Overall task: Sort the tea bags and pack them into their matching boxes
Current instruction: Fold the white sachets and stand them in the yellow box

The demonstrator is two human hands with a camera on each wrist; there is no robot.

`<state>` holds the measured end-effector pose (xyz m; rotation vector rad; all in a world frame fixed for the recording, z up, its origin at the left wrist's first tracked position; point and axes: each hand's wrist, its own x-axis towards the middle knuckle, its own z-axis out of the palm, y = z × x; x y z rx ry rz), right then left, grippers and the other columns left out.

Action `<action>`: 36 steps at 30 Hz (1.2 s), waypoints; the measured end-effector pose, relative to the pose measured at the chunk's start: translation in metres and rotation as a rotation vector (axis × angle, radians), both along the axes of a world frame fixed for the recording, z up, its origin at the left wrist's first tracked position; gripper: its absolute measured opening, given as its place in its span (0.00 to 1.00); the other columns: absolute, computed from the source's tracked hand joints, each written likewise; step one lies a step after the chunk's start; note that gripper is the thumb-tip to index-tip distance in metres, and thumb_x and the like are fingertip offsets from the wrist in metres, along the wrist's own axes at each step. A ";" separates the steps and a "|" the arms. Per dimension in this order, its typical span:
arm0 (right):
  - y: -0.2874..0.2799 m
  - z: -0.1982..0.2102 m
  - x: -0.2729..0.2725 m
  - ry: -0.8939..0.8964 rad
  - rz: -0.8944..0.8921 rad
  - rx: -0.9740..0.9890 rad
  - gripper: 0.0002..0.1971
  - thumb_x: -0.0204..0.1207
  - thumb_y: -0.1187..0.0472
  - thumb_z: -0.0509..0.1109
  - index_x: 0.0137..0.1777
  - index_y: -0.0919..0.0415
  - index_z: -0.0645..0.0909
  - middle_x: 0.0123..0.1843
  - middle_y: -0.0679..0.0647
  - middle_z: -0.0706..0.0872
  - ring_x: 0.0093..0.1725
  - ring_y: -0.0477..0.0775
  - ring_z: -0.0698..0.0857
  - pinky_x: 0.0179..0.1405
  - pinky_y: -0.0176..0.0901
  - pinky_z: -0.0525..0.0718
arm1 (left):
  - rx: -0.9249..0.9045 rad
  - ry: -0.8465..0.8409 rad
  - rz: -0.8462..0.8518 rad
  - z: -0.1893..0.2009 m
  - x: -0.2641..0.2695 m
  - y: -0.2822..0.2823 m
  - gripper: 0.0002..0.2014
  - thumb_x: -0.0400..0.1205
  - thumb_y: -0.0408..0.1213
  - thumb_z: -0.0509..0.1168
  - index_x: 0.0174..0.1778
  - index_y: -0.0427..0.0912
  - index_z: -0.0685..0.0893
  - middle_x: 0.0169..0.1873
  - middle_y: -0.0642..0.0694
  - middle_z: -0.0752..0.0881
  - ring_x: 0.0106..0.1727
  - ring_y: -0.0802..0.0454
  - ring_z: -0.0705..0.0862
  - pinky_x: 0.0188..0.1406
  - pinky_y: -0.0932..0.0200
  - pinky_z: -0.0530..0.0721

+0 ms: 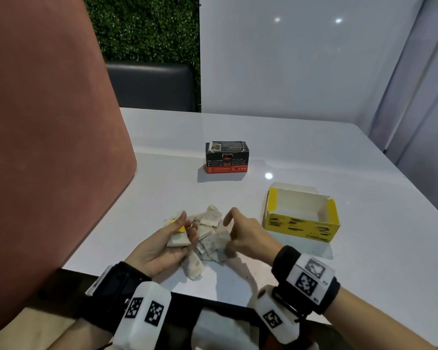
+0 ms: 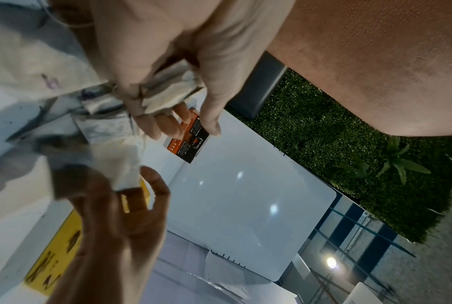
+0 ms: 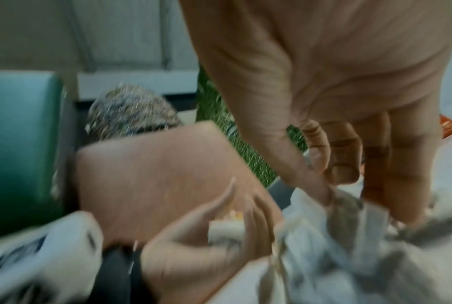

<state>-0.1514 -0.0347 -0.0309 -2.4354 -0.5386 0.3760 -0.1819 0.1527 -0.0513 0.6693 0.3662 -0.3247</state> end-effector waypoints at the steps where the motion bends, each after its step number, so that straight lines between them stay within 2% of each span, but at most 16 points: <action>1: -0.004 0.004 0.003 0.016 -0.023 0.055 0.21 0.70 0.69 0.71 0.60 0.61 0.68 0.39 0.54 0.81 0.35 0.53 0.79 0.26 0.33 0.76 | -0.014 0.028 0.020 0.000 0.000 -0.001 0.33 0.43 0.33 0.87 0.42 0.34 0.79 0.33 0.40 0.86 0.32 0.51 0.87 0.34 0.55 0.89; 2: -0.007 0.009 0.005 0.022 -0.048 0.100 0.19 0.71 0.68 0.70 0.60 0.61 0.69 0.37 0.51 0.79 0.33 0.49 0.79 0.25 0.30 0.77 | -0.023 0.051 0.041 0.001 0.000 -0.004 0.28 0.53 0.35 0.84 0.45 0.34 0.79 0.35 0.39 0.86 0.34 0.50 0.88 0.36 0.54 0.89; 4: -0.010 0.020 0.010 0.027 -0.086 0.196 0.16 0.73 0.67 0.68 0.59 0.61 0.70 0.36 0.50 0.79 0.33 0.48 0.81 0.28 0.33 0.81 | -0.039 0.079 0.086 0.004 0.000 -0.012 0.19 0.70 0.40 0.72 0.51 0.34 0.77 0.40 0.39 0.84 0.41 0.49 0.86 0.42 0.51 0.88; 7: -0.003 0.032 0.012 -0.052 -0.061 0.211 0.15 0.73 0.69 0.66 0.58 0.60 0.71 0.36 0.50 0.79 0.34 0.51 0.81 0.29 0.35 0.80 | -0.031 0.041 0.063 0.012 -0.001 -0.028 0.17 0.75 0.42 0.66 0.50 0.31 0.78 0.41 0.38 0.83 0.45 0.47 0.84 0.47 0.50 0.86; 9: 0.008 0.034 0.011 -0.186 -0.002 0.172 0.17 0.72 0.71 0.65 0.60 0.60 0.70 0.40 0.54 0.80 0.39 0.54 0.80 0.32 0.40 0.77 | -0.057 -0.014 0.006 0.018 -0.001 -0.038 0.17 0.78 0.43 0.63 0.49 0.29 0.81 0.42 0.35 0.86 0.46 0.45 0.86 0.47 0.51 0.88; 11: 0.021 0.033 0.007 -0.352 0.093 0.083 0.20 0.72 0.71 0.64 0.64 0.60 0.69 0.46 0.57 0.81 0.46 0.58 0.79 0.39 0.46 0.76 | -0.118 -0.064 -0.059 0.023 -0.001 -0.043 0.17 0.82 0.43 0.60 0.54 0.31 0.80 0.47 0.34 0.86 0.55 0.43 0.84 0.55 0.51 0.85; 13: 0.029 0.030 0.002 -0.406 0.185 0.023 0.22 0.74 0.70 0.64 0.67 0.59 0.67 0.50 0.57 0.81 0.49 0.59 0.78 0.42 0.47 0.74 | -0.195 -0.077 -0.080 0.025 0.000 -0.044 0.16 0.82 0.44 0.58 0.55 0.34 0.78 0.48 0.37 0.84 0.59 0.45 0.80 0.58 0.52 0.83; 16: 0.028 0.028 -0.001 -0.407 0.189 0.068 0.24 0.74 0.69 0.67 0.69 0.58 0.67 0.53 0.56 0.78 0.49 0.57 0.77 0.44 0.43 0.73 | -0.203 -0.082 -0.033 0.023 0.000 -0.040 0.15 0.82 0.43 0.58 0.54 0.33 0.78 0.46 0.38 0.83 0.54 0.47 0.82 0.53 0.55 0.85; 19: 0.024 0.023 -0.002 -0.402 0.138 0.115 0.22 0.73 0.69 0.69 0.65 0.57 0.70 0.56 0.55 0.75 0.49 0.54 0.76 0.50 0.43 0.77 | -0.150 -0.079 0.034 0.019 0.001 -0.037 0.12 0.83 0.36 0.57 0.45 0.32 0.81 0.38 0.37 0.85 0.45 0.48 0.82 0.56 0.56 0.82; 21: 0.023 0.021 -0.003 -0.386 0.120 0.127 0.18 0.72 0.66 0.73 0.61 0.60 0.73 0.57 0.55 0.75 0.47 0.50 0.75 0.48 0.38 0.76 | -0.121 -0.065 0.040 0.016 0.002 -0.037 0.13 0.84 0.34 0.55 0.43 0.31 0.82 0.39 0.37 0.85 0.44 0.49 0.83 0.53 0.58 0.82; 24: 0.020 0.021 -0.007 -0.414 0.113 0.101 0.10 0.73 0.65 0.71 0.54 0.62 0.78 0.55 0.55 0.78 0.50 0.55 0.79 0.51 0.46 0.79 | -0.119 -0.076 0.024 0.016 0.001 -0.037 0.18 0.81 0.31 0.56 0.33 0.30 0.88 0.36 0.38 0.87 0.37 0.49 0.87 0.41 0.59 0.87; 26: 0.017 0.025 -0.009 -0.450 0.091 0.088 0.06 0.74 0.63 0.70 0.50 0.60 0.82 0.50 0.54 0.81 0.49 0.56 0.80 0.49 0.50 0.80 | -0.139 -0.087 0.014 0.017 0.000 -0.037 0.15 0.76 0.30 0.60 0.30 0.29 0.89 0.35 0.37 0.88 0.35 0.48 0.88 0.38 0.58 0.89; 28: 0.015 0.032 -0.006 -0.479 0.049 0.106 0.05 0.74 0.62 0.71 0.48 0.59 0.85 0.46 0.53 0.82 0.47 0.55 0.81 0.47 0.50 0.80 | -0.150 -0.079 0.037 0.016 0.000 -0.034 0.15 0.77 0.31 0.60 0.33 0.27 0.89 0.40 0.34 0.87 0.41 0.45 0.88 0.44 0.51 0.90; 30: 0.017 0.037 -0.001 -0.528 -0.004 0.172 0.04 0.73 0.63 0.71 0.47 0.61 0.85 0.45 0.54 0.83 0.45 0.56 0.81 0.45 0.50 0.80 | -0.168 -0.068 0.056 0.014 0.001 -0.033 0.17 0.80 0.36 0.59 0.41 0.26 0.88 0.46 0.33 0.85 0.49 0.42 0.85 0.50 0.46 0.86; 33: 0.024 0.036 -0.002 -0.623 -0.002 0.203 0.03 0.74 0.65 0.69 0.46 0.64 0.82 0.45 0.57 0.81 0.43 0.58 0.80 0.40 0.53 0.79 | -0.216 -0.096 0.008 0.016 -0.001 -0.032 0.23 0.81 0.48 0.59 0.54 0.28 0.82 0.50 0.35 0.83 0.55 0.44 0.81 0.56 0.50 0.83; 36: 0.029 0.022 -0.013 -0.603 0.140 0.100 0.04 0.73 0.69 0.65 0.46 0.66 0.80 0.48 0.59 0.80 0.46 0.62 0.80 0.40 0.55 0.79 | -0.184 -0.079 0.000 0.016 -0.002 -0.029 0.26 0.81 0.54 0.58 0.51 0.29 0.80 0.45 0.36 0.83 0.51 0.46 0.82 0.57 0.53 0.83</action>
